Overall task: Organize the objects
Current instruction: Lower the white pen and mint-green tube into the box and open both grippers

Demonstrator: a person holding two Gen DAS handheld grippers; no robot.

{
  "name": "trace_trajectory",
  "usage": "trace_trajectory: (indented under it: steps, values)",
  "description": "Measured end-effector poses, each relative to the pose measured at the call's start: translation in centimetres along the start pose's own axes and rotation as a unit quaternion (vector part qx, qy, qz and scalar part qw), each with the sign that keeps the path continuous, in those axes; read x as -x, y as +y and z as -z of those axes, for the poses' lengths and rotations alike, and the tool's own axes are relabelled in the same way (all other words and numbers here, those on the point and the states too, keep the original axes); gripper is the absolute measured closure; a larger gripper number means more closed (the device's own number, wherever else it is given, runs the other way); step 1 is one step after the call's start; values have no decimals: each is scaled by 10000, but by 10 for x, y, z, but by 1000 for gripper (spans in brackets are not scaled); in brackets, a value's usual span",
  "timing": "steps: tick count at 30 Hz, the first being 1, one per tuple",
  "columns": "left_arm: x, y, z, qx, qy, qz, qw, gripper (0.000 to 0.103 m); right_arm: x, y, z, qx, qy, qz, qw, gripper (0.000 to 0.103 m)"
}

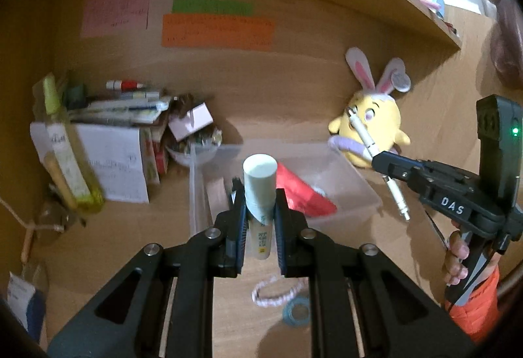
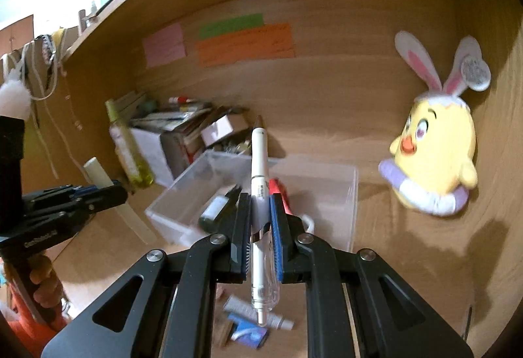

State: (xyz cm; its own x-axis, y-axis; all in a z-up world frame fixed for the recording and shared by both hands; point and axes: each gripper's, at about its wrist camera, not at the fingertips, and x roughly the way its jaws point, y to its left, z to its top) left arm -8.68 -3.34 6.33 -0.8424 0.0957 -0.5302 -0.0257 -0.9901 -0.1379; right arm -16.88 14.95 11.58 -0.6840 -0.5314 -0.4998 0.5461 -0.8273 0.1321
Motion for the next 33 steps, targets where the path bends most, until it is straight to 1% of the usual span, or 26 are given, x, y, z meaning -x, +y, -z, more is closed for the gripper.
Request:
trace_trajectory:
  steps: [5,9,13,15,18,21,24,27,28,31,32,33]
  values:
    - [-18,-1,-16,-55,33,18,10000,88,-29,0,-14,127,76,200,9997,93]
    - [-44,-3,-21,-55,237,43,9997,88,-58,1,-13,273,298,326,9987,93]
    - [-74,1,-19,51,577,134,9982,88,-83,2,-5,400,633,192,9970,93]
    - [-89,6,-17,145,761,158,9969,88,-96,5,2,526,841,49,9951,93]
    - [-108,15,-13,360,1018,237,9939,88,-108,11,10,677,1063,-74,9920,93]
    - [-119,20,-10,459,1199,270,9914,88,-116,17,17,792,1214,-142,9893,93]
    - [-122,21,-8,466,1248,268,9907,88,-118,21,20,879,1276,-136,9878,93]
    - [-120,20,-8,406,1185,240,9918,87,-116,22,20,908,1351,-105,9866,92]
    - [-118,19,-9,382,1156,229,9923,85,-114,22,20,891,1364,-102,9866,92]
    - [-104,12,-11,235,998,166,9946,73,-106,19,18,806,1343,-73,9876,89]
    - [-98,10,-11,178,937,144,9953,68,-101,18,17,788,1309,-38,9882,86]
    - [-91,7,-10,89,844,102,9963,65,-97,18,17,782,1281,-21,9887,82]
